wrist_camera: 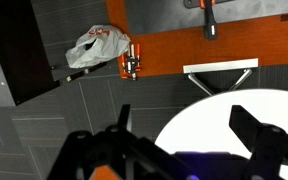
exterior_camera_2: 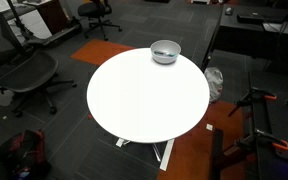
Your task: Remove the marker from the bowl and put it on the table
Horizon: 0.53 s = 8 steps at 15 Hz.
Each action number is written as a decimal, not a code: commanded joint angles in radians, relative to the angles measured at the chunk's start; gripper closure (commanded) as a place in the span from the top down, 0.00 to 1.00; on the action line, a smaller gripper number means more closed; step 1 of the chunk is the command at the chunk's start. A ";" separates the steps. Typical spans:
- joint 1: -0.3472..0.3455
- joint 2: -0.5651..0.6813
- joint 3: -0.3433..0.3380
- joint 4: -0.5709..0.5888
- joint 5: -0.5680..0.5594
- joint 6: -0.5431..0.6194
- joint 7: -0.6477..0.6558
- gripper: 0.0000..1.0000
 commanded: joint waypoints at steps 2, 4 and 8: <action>0.013 0.002 -0.010 0.001 -0.008 -0.006 0.008 1.00; 0.013 0.003 -0.010 0.001 -0.008 -0.006 0.008 1.00; 0.020 0.025 -0.014 0.022 -0.017 0.011 -0.008 1.00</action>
